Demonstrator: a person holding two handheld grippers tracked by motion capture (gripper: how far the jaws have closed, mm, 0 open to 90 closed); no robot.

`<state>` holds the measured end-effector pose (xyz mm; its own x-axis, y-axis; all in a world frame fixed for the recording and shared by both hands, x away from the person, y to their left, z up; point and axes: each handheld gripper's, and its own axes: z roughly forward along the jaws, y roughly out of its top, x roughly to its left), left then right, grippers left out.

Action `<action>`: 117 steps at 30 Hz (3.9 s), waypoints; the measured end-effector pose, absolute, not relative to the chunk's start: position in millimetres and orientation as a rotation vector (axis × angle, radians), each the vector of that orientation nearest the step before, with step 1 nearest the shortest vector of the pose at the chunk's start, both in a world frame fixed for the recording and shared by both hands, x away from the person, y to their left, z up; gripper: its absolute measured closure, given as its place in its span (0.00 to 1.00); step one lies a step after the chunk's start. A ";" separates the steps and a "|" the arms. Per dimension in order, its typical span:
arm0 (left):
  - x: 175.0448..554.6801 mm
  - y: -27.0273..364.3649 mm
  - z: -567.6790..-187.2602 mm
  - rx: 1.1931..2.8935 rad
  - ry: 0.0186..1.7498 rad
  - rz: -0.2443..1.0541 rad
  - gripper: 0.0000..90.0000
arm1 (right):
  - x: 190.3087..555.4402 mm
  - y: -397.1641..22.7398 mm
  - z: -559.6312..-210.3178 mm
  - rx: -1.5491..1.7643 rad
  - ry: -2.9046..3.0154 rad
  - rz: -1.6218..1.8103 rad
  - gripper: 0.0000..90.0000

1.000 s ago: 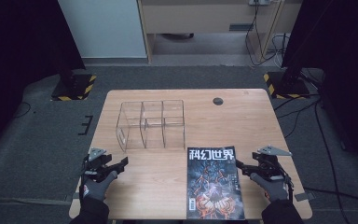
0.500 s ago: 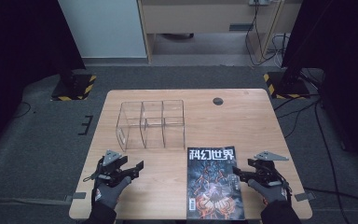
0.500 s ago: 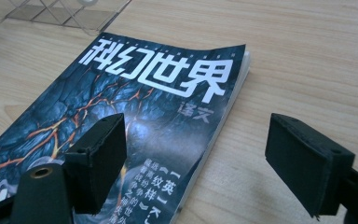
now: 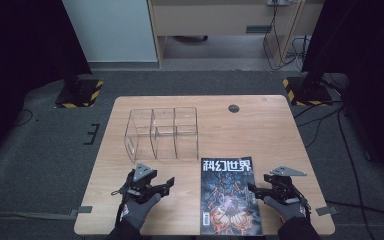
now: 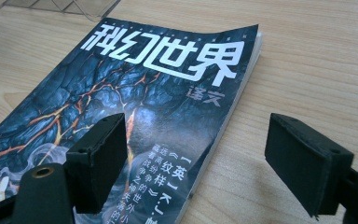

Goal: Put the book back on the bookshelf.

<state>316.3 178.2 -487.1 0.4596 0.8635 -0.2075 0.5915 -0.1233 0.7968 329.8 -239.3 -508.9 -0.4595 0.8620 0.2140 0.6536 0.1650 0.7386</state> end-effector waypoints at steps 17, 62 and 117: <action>315.1 110.9 -505.6 1.939 1.122 0.325 0.26 | 334.3 -228.2 -516.8 1.455 2.245 1.116 0.26; 315.5 58.6 -530.2 2.042 1.061 0.219 0.27 | 339.5 -227.3 -528.6 1.611 2.235 1.260 0.30; 316.9 60.7 -533.0 2.016 1.037 0.204 0.24 | 354.7 -218.0 -523.4 1.572 2.379 1.264 0.78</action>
<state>316.9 60.7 -533.0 0.6449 0.7331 -0.2163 0.5968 -0.3061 0.7417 354.7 -218.0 -523.4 -0.4916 0.7779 0.3915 0.7598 0.1635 0.6292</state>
